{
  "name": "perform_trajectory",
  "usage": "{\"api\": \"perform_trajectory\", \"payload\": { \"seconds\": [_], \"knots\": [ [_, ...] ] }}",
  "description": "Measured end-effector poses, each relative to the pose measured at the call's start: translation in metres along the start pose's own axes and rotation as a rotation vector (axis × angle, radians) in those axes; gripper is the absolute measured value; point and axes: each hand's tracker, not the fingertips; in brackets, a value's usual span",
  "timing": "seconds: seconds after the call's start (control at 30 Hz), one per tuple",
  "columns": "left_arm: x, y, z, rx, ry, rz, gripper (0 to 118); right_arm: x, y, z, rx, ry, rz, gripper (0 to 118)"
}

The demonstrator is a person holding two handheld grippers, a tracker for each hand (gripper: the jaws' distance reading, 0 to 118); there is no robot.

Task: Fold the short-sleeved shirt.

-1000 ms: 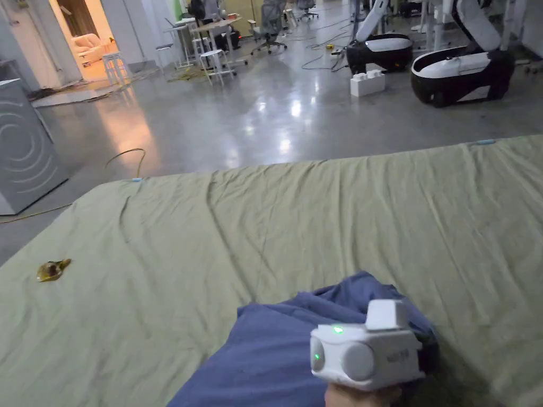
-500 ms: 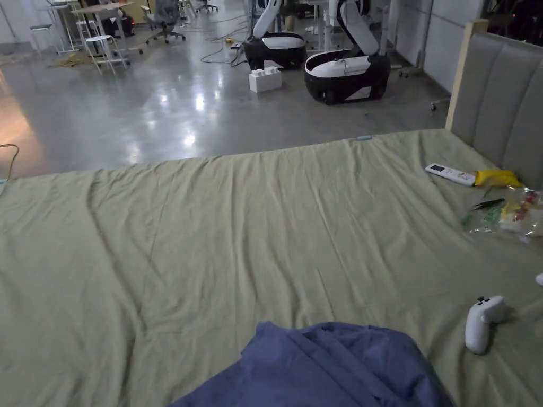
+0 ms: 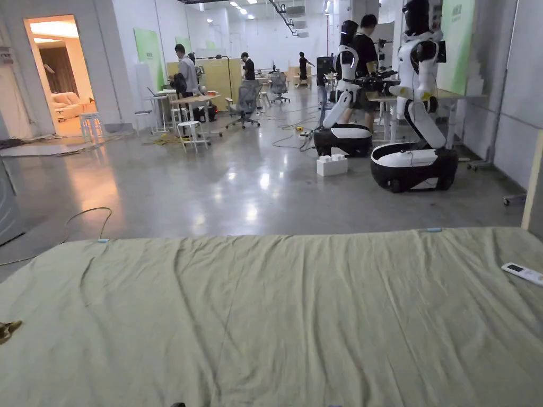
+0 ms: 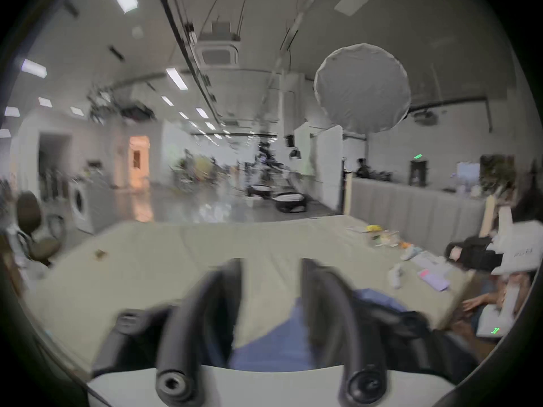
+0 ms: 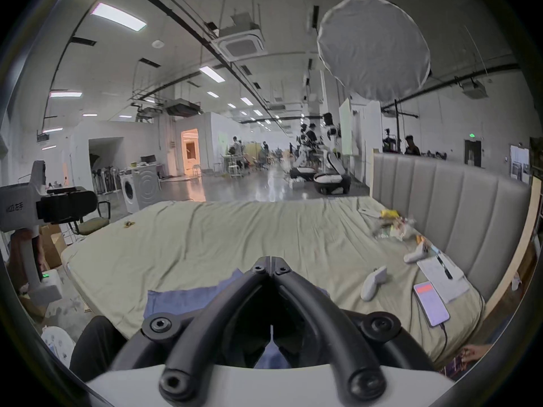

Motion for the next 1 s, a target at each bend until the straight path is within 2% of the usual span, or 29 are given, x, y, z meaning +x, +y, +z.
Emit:
{"api": "perform_trajectory", "payload": {
  "seconds": [0.03, 0.17, 0.27, 0.33, 0.47, 0.8, 1.0],
  "knots": [
    [-0.003, -0.001, 0.010, -0.010, 0.044, -0.016, 4, -0.002, 0.002, 0.002, 0.009, 0.010, 0.004, 0],
    [-0.007, -0.004, 0.044, -0.017, 0.030, 0.017, 2, -0.007, 0.006, 0.010, 0.026, 0.008, 0.060, 0],
    [-0.003, -0.005, 0.054, -0.039, 0.068, -0.035, 2, -0.008, 0.009, 0.016, 0.059, -0.006, 0.100, 0],
    [0.001, -0.007, 0.058, -0.040, 0.071, -0.039, 2, -0.006, 0.008, 0.018, 0.045, -0.008, 0.059, 0],
    [-0.001, -0.005, 0.051, -0.034, 0.024, 0.015, 2, -0.003, 0.010, 0.019, 0.054, -0.013, 0.036, 0],
    [0.000, -0.003, 0.033, -0.063, -0.048, 0.061, 2, 0.005, 0.006, 0.021, 0.039, -0.036, -0.001, 0],
    [0.006, -0.004, -0.001, -0.109, -0.087, 0.032, 2, 0.015, -0.001, 0.015, 0.009, -0.048, -0.003, 0]
  ]
}}
